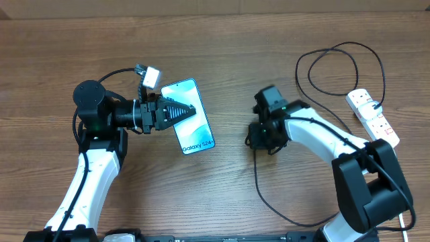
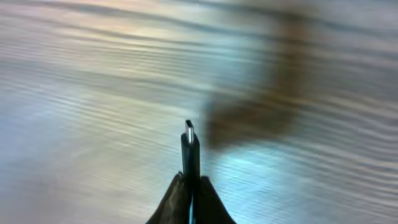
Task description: Plug charger to phone and switch on socket
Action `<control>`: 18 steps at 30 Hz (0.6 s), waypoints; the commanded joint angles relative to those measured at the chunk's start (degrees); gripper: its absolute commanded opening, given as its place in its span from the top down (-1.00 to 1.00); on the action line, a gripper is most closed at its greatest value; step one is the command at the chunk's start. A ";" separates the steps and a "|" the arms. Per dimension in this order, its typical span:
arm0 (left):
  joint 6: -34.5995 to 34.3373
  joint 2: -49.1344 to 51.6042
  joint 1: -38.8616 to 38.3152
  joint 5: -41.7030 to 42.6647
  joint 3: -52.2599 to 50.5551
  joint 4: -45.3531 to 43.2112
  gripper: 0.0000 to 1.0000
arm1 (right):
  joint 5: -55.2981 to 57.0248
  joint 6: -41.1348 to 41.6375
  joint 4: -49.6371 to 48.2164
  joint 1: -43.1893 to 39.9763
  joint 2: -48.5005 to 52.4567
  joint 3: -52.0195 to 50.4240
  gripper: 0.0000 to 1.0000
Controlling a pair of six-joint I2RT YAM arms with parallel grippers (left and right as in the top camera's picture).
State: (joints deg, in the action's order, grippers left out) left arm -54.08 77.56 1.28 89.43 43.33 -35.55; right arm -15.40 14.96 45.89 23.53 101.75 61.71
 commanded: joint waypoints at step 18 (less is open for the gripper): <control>-2.25 -0.04 0.20 -7.89 0.57 -0.35 0.92 | -41.33 -22.53 13.38 3.28 -25.77 4.61 0.92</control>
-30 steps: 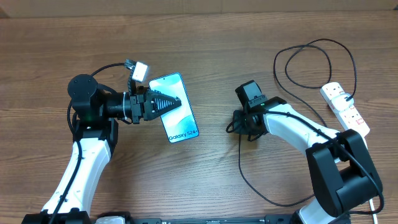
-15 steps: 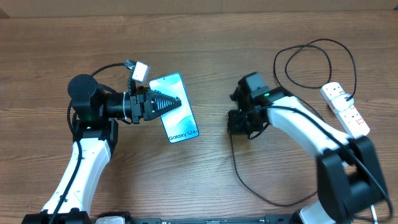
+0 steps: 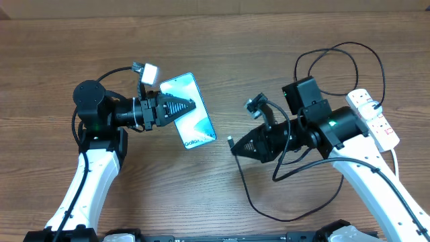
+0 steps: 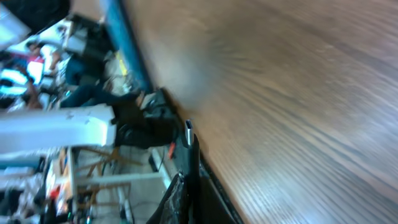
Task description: Plug charger to phone and switch on socket
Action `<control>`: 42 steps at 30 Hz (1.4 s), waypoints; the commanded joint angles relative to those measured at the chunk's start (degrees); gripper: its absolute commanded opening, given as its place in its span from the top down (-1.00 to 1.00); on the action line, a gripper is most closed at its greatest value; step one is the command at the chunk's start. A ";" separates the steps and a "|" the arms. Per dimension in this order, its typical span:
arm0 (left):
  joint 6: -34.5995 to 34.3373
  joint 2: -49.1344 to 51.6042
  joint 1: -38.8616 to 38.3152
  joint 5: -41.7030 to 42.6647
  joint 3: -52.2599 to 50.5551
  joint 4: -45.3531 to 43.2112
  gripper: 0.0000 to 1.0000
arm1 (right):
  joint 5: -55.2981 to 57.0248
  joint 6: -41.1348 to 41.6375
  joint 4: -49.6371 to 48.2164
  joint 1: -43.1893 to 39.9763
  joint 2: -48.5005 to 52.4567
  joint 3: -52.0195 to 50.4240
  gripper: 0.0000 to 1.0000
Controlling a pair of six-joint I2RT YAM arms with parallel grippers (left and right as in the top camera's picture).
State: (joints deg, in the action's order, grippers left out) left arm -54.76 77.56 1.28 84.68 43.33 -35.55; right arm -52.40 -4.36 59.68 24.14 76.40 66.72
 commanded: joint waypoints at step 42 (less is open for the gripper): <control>-18.49 -0.04 -1.09 -0.17 0.57 -14.91 0.91 | -11.15 -0.20 -13.51 6.88 4.46 -1.86 0.92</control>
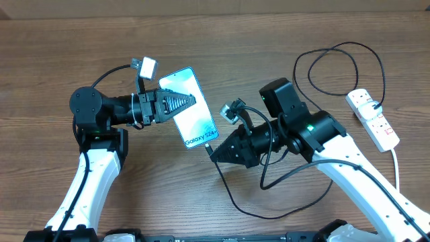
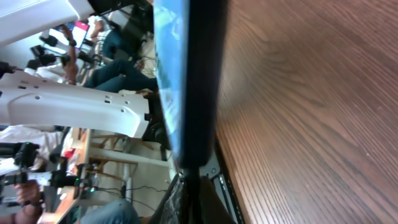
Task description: Plug charger to phone and switch on socket
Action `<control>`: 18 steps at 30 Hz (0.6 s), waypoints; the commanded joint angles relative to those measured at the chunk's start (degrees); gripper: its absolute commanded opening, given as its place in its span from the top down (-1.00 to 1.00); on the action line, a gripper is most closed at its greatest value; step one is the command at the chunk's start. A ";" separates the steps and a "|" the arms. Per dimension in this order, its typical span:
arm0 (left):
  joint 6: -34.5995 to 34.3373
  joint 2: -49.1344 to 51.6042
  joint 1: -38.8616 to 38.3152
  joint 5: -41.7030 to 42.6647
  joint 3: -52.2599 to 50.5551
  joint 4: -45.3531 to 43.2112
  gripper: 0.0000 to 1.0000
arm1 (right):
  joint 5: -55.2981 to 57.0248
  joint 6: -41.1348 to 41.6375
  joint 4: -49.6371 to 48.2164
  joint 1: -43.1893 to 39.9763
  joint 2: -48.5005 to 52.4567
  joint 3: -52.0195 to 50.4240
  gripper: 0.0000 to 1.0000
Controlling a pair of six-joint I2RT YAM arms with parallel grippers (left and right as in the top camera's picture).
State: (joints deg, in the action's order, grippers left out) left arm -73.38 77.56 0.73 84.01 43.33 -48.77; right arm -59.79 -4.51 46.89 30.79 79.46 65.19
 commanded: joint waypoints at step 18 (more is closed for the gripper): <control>0.48 -0.04 -0.28 1.40 0.57 -4.48 0.91 | -9.31 -5.25 -0.15 0.22 1.95 -0.33 0.92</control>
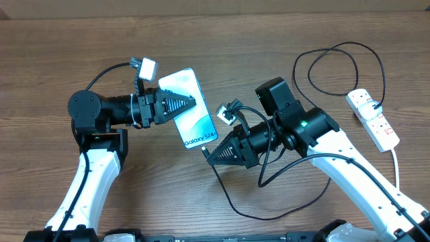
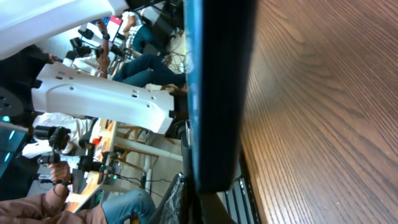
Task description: Plug charger to phone and switch on socket
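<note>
My left gripper (image 1: 193, 103) is shut on the phone (image 1: 195, 124) and holds it tilted above the table, screen up, bottom end toward the right arm. My right gripper (image 1: 207, 159) is shut on the black charger plug (image 1: 204, 152), whose tip meets the phone's bottom edge. In the right wrist view the phone (image 2: 221, 93) is a dark slab seen edge-on, filling the middle. The plug's tip is hidden against its lower end, just above my fingers (image 2: 186, 208). How deep the plug sits cannot be told. The white power strip (image 1: 373, 119) lies at the far right.
The black charger cable (image 1: 232, 205) hangs from the right gripper, sags to the table front and loops at the back right (image 1: 336, 60) to the strip. The wooden table (image 1: 282, 40) stretches around both arms.
My right gripper has come slightly further left toward the phone. In the wrist view the phone's bottom end is larger and nearer, and covers the plug's tip. The left gripper holds the phone much as before.
At first my right gripper pointed down at mid-table with the plug, while the left held the phone raised. Then the right gripper pointed left, the plug a short way from the phone. Later the plug was at the phone's bottom edge, and now it is closer in.
</note>
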Action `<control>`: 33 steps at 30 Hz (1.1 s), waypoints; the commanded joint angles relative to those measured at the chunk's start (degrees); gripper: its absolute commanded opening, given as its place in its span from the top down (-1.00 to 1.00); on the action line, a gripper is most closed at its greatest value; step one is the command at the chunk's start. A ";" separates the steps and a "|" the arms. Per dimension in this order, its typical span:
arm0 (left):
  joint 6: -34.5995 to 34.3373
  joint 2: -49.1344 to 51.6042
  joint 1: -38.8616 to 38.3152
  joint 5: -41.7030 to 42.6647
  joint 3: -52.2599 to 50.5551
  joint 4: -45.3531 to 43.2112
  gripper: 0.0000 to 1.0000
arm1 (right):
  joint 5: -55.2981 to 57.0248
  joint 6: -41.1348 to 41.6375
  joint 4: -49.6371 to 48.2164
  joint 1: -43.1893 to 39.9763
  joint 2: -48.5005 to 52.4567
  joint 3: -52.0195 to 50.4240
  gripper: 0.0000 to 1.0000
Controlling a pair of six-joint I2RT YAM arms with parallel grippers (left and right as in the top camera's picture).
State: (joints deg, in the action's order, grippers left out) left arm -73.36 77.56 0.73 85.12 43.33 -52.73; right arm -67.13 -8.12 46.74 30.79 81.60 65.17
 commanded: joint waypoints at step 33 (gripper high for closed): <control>-3.37 -0.07 -0.39 1.38 0.59 -0.52 0.92 | -0.07 0.63 -1.25 0.22 -0.20 -0.31 0.92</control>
State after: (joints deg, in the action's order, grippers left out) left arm -76.18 77.56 0.73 86.39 43.33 -52.75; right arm -66.63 -7.46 46.13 30.81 81.60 65.17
